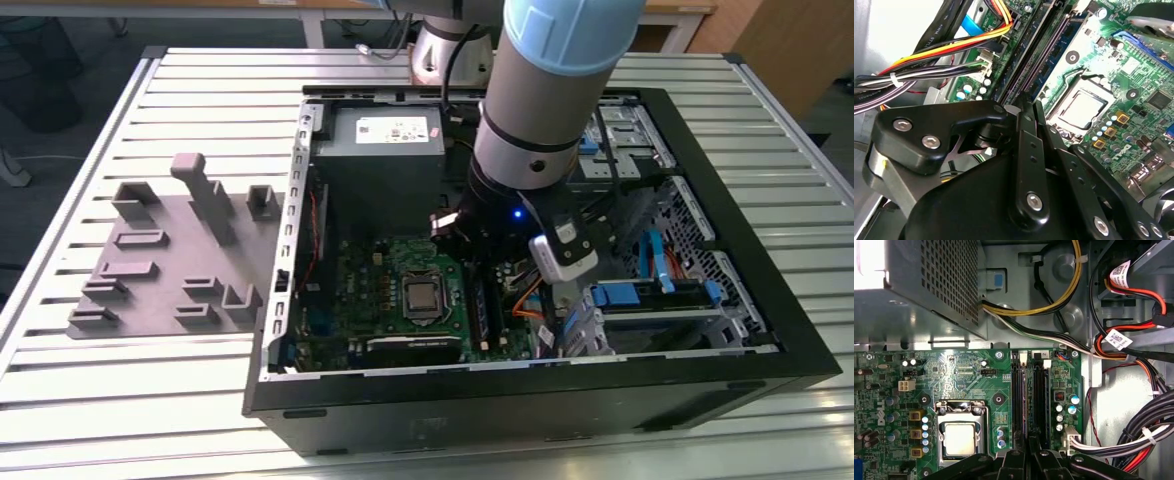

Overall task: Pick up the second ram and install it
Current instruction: 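Insert the second ram into the second slot, then press down the second ram until it locks into place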

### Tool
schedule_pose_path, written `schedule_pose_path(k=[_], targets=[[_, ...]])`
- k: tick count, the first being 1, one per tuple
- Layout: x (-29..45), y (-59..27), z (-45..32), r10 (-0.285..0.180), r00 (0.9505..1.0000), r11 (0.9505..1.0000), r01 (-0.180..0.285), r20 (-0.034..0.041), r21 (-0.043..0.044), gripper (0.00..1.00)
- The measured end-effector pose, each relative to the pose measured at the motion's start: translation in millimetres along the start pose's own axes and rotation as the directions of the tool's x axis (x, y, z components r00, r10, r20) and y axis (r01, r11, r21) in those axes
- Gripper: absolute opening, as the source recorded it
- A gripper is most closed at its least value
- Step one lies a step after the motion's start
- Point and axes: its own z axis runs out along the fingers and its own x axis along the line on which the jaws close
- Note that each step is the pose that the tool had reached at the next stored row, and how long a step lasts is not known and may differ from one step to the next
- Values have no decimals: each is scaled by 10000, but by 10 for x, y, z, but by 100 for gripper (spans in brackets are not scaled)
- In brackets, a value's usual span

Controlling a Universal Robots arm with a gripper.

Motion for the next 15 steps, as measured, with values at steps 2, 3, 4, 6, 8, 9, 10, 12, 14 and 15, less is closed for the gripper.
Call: schedule_pose_path(k=[2,3,4,6,8,9,10,12,14,15], targets=[[0,1,2,1,10000,10000,-1,1,30,14],[0,0,1,2,10000,10000,-2,0,41,14],[0,0,4,1,10000,10000,-1,1,42,14],[0,0,9,2,10000,10000,-2,1,44,14],[-1,1,15,3,10000,10000,-3,3,66,14],[-1,0,17,5,10000,10000,-5,3,92,14],[-1,0,21,4,10000,9999,-4,3,102,14],[-1,-1,26,4,10000,9999,-5,3,105,14],[-1,0,27,4,10000,9999,-4,3,106,14],[-1,0,28,5,10000,9999,-5,3,104,14]])
